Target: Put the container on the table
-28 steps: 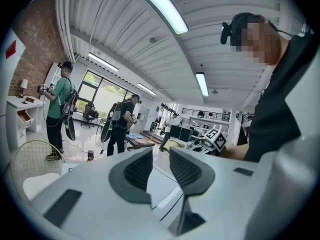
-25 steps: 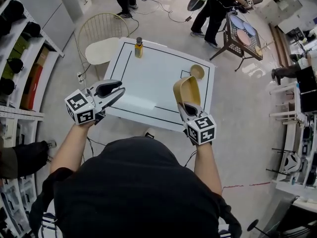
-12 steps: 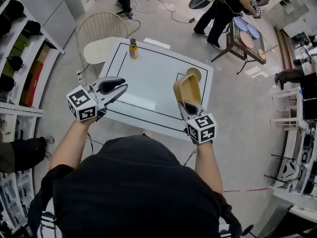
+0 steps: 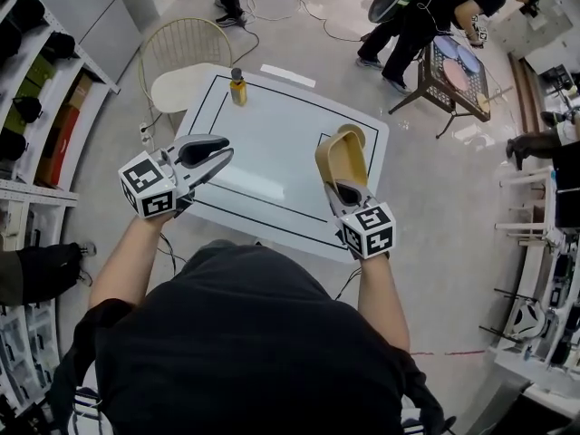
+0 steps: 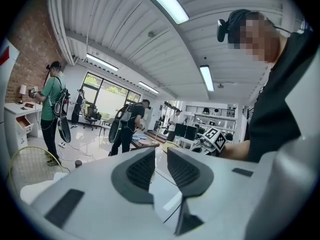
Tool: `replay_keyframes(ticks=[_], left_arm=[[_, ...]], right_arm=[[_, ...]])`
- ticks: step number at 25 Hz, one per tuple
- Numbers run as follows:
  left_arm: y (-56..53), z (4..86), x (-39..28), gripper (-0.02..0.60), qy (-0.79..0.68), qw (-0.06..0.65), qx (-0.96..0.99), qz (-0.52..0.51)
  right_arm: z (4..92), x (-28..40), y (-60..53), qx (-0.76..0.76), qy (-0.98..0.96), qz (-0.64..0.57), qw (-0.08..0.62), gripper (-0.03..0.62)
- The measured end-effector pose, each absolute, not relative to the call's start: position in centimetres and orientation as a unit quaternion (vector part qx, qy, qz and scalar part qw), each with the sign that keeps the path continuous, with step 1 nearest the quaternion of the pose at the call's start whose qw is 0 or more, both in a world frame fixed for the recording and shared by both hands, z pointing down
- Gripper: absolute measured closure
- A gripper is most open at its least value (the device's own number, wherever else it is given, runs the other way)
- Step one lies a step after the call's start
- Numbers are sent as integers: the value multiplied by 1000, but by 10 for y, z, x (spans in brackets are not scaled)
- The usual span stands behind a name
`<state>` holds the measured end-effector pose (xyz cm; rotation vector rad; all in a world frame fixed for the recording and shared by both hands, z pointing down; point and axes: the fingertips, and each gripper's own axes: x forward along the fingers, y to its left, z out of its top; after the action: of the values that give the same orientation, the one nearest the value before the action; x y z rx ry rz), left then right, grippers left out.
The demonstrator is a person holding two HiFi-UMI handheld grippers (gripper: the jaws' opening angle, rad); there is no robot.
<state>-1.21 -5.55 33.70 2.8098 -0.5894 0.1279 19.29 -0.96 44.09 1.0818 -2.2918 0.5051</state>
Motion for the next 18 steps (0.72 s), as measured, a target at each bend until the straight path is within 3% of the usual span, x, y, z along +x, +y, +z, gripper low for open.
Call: replay_keyframes(ticks=[18], left_arm=[[-72,352,-20,503,-202,153,966,42]], right_arm=[[443,186,-25,399,-852,191,281,583]])
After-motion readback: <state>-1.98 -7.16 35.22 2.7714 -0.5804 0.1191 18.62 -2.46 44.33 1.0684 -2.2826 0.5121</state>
